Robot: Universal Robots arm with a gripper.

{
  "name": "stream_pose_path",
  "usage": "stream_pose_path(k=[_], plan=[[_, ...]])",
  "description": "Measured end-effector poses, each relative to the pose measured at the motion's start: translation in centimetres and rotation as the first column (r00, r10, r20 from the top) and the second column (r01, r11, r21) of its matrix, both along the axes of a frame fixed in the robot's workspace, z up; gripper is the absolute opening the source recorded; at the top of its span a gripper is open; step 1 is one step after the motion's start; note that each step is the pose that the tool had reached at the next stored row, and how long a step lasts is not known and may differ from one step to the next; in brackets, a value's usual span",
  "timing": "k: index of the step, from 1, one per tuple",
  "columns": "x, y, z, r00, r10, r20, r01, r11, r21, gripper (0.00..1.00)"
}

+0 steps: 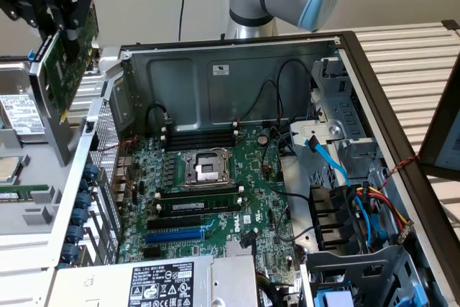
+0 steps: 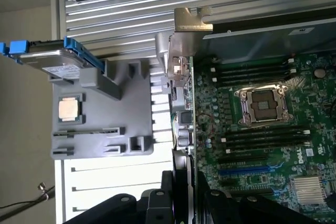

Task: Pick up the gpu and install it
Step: 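Pick up the gpu and move the gpu toward the slot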

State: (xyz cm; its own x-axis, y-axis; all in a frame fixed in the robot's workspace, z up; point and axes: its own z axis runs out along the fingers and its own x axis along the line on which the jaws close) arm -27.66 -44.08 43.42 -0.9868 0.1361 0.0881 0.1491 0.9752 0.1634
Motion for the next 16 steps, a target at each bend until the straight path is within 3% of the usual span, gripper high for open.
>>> stream_pose_path(k=[7,16], plan=[[3.0,-0.25,0.02,1.0000,0.000,-0.0002,0.000,0.9998,-0.0214,0.28],[6.1,-0.98,0.21,1.0000,0.000,0.0010,0.000,0.9997,-0.0227,0.28]])
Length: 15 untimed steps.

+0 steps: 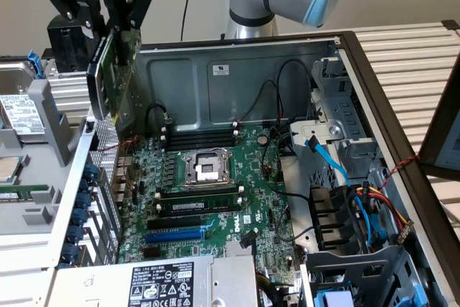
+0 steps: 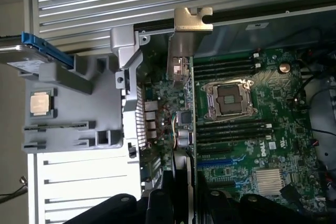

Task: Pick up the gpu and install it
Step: 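Pick up the gpu and move the gpu toward the slot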

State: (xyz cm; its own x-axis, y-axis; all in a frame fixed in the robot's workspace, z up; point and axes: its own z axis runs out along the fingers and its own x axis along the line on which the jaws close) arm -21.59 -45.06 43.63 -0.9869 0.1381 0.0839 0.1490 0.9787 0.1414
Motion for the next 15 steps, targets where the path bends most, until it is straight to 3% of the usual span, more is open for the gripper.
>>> stream_pose_path(k=[7,9,11,15], plan=[[2.2,-0.32,0.08,1.0000,0.000,0.0093,0.000,1.0000,0.0009,0.28],[2.2,-0.34,0.08,1.0000,0.000,0.0094,0.000,1.0000,0.0010,0.28],[2.5,-0.35,0.07,1.0000,0.002,0.0032,-0.002,1.0000,0.0012,0.28],[3.8,-0.37,0.07,1.0000,0.009,0.0029,-0.009,1.0000,0.0010,0.28]])
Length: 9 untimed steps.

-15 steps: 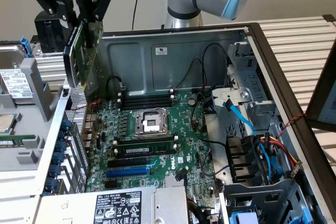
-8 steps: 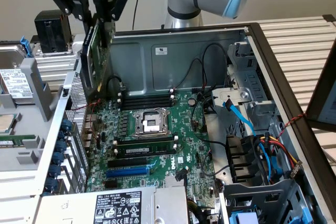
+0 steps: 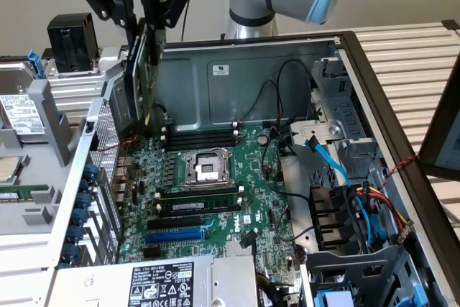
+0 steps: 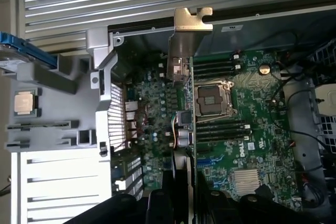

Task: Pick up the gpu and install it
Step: 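Pick up the gpu and move the gpu toward the slot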

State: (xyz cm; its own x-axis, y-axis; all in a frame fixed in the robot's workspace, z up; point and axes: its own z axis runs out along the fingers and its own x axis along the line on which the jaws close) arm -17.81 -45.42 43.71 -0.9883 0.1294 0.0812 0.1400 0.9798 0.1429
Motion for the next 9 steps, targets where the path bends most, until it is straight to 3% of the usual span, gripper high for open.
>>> stream_pose_path(k=[9], plan=[[4.0,-0.02,-0.11,1.0000,0.000,0.0000,0.000,1.0000,-0.0008,0.28]])
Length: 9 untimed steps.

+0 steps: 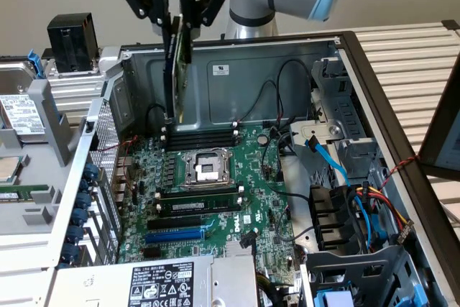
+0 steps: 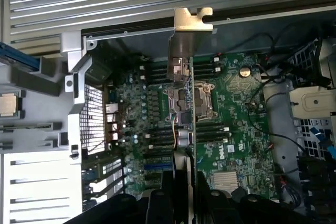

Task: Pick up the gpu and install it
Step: 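Pick up the gpu and move the gpu toward the slot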

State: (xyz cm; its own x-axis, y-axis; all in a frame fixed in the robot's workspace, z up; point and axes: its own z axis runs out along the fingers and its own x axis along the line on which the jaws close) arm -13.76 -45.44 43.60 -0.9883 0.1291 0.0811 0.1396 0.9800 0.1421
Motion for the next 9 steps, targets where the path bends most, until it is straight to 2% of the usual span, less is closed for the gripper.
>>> stream_pose_path(k=[3,6,7,9], plan=[[1.4,0.12,-0.14,1.0000,0.000,0.0007,0.000,1.0000,-0.0016,0.28],[2.4,0.48,-0.34,1.0000,0.001,0.0039,-0.001,1.0000,-0.0063,0.28],[2.5,0.62,-0.40,1.0000,0.002,0.0072,-0.002,1.0000,-0.0081,0.28],[2.6,0.88,-0.50,0.9998,0.007,0.0181,-0.007,0.9999,-0.0114,0.28]])
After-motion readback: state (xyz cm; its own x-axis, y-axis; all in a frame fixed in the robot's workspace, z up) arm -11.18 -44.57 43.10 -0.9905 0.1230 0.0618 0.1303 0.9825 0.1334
